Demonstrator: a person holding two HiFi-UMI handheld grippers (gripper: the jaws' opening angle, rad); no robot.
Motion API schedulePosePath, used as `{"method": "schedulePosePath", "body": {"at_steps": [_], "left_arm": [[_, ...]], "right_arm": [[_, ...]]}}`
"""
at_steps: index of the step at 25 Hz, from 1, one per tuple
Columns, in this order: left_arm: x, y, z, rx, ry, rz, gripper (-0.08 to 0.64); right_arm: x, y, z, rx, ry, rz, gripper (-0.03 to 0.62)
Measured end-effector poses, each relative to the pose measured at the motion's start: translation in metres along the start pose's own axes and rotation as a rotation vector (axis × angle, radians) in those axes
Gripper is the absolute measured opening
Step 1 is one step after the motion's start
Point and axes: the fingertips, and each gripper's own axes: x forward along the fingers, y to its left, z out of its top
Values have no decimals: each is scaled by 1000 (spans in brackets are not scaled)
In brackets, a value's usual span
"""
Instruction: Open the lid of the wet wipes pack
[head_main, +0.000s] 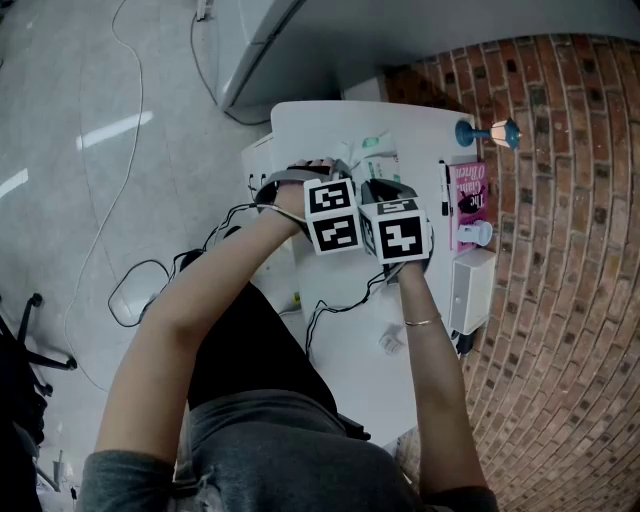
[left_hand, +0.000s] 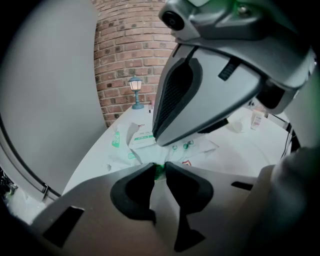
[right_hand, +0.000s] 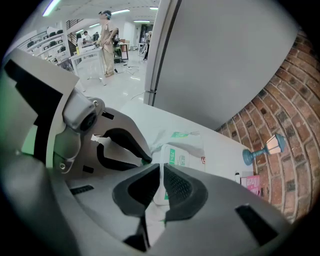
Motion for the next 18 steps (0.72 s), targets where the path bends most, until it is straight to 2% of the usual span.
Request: {"method": "schedulePosePath", "body": {"at_steps": [3,7,11,18], "left_arm": [[0,1,0,-1,3,-1,86],[0,2,-3,-9,19,-7,84],[1,1,-3,-14,21,-10,84],[-1,2,-1,6,6,13,84]], "right_arm": [[-2,-1,2,-7,-9,-10,28],[-21,-22,2,-77,-5,-86,12],[-27,-42,-1,-30,-25,-78,12],[-25,-47,1,-34,-48,-101,12]]}}
